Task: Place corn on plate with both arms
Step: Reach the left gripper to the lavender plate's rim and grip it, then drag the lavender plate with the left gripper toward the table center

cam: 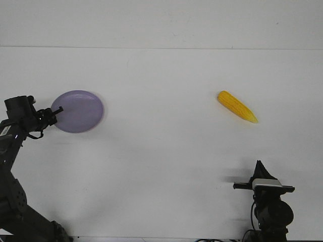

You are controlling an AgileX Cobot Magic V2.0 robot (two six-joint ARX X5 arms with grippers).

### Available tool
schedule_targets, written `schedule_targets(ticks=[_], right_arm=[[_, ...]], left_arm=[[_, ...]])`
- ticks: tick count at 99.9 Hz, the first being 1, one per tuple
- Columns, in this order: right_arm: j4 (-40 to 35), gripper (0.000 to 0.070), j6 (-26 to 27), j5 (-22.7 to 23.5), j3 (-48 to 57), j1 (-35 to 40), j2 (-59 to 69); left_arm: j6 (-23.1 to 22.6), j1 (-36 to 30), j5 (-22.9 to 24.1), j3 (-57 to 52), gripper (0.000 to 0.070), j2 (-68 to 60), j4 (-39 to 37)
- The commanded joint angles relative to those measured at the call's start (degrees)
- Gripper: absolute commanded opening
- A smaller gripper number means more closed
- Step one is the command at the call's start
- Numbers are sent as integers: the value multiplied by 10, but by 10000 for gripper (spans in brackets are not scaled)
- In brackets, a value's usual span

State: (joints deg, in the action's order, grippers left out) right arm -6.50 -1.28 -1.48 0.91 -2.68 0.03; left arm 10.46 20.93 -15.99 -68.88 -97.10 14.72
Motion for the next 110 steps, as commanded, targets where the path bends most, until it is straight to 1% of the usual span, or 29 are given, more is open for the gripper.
schedule_targets(ticks=[1,7,14,30,40,57,70,82,95,110], right_arm=[[7,13,0,0,-2,0,0],[7,13,0,0,-2,0,0],[7,13,0,0,-2,0,0],[7,13,0,0,-2,0,0],[7,13,0,0,-2,0,0],[7,13,0,0,-2,0,0],[7,13,0,0,-2,0,0],[7,13,0,0,-2,0,0],[7,13,0,0,-2,0,0],[7,13,0,0,-2,0,0]], left_arm=[[9,1,-27,-14,7,36,3],[18,0,-50,-14,7,73,13],[27,-5,-66,-14,7,114,28],[30,-39,-68,-13,6,219,77],[30,-83,-67,0,6,280,99],[47,-185,-68,64,5,349,114],[84,-275,-65,131,6,360,85],[105,-341,-41,192,6,349,31],[111,-384,-19,233,6,318,-2],[105,-408,-1,242,6,274,-16]])
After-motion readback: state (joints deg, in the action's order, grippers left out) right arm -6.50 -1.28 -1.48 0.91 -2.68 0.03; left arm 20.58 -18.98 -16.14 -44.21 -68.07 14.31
